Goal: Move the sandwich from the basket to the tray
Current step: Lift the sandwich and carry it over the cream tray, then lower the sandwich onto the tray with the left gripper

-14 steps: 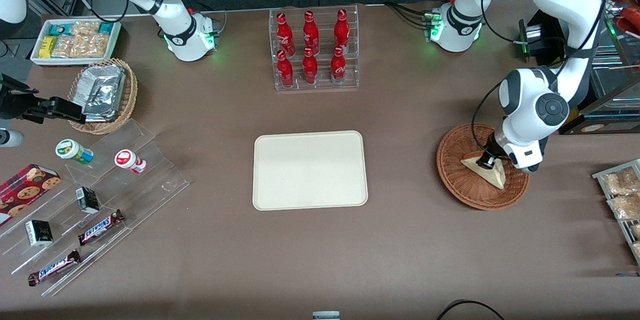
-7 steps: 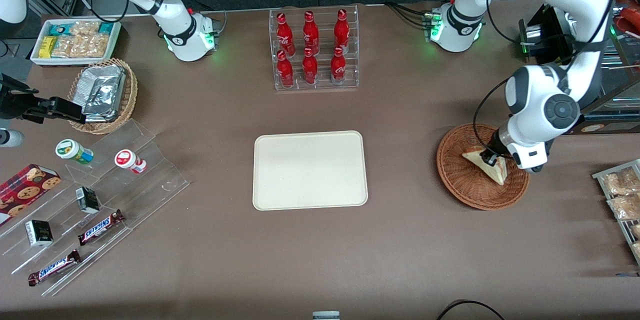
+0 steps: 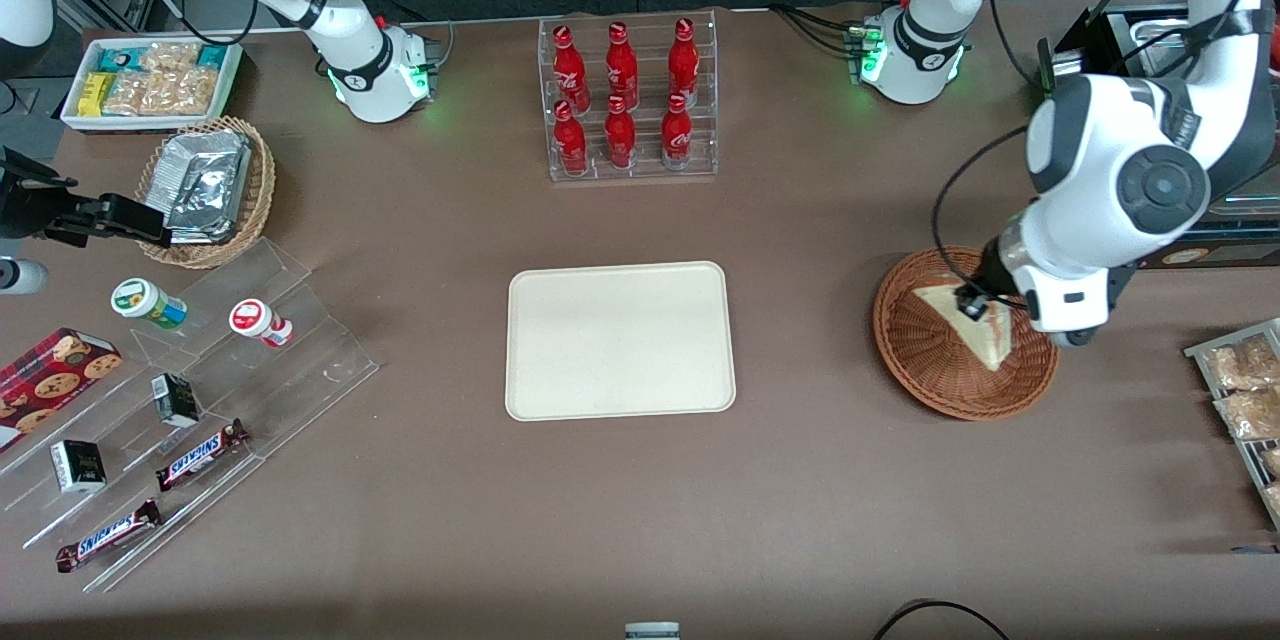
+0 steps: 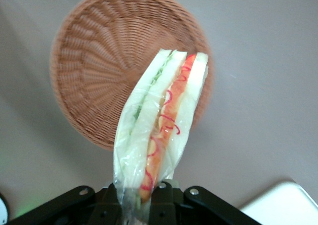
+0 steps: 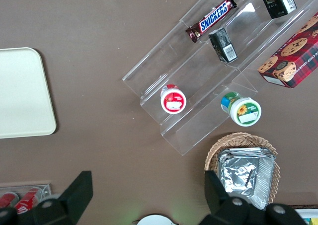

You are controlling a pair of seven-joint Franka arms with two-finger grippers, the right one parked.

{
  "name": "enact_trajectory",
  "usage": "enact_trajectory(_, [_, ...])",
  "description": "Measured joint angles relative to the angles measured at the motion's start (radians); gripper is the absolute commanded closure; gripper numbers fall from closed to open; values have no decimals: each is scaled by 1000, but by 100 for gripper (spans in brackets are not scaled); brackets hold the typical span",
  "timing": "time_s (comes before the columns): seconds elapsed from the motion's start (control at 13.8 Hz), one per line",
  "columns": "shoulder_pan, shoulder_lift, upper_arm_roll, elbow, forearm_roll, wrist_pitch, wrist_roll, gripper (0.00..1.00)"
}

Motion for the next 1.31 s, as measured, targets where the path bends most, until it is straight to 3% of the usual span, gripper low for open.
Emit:
enact_trajectory(0.29, [-5, 108, -178, 140, 10, 2, 1, 100])
enact_trajectory(0.51, [-82, 240, -278, 248, 147, 3, -2, 100])
enact_trajectory(0.87, [-334, 467, -284, 407, 264, 19, -35, 100])
enact_trajectory(1.31, [-431, 643, -282, 514, 371, 60, -128, 100])
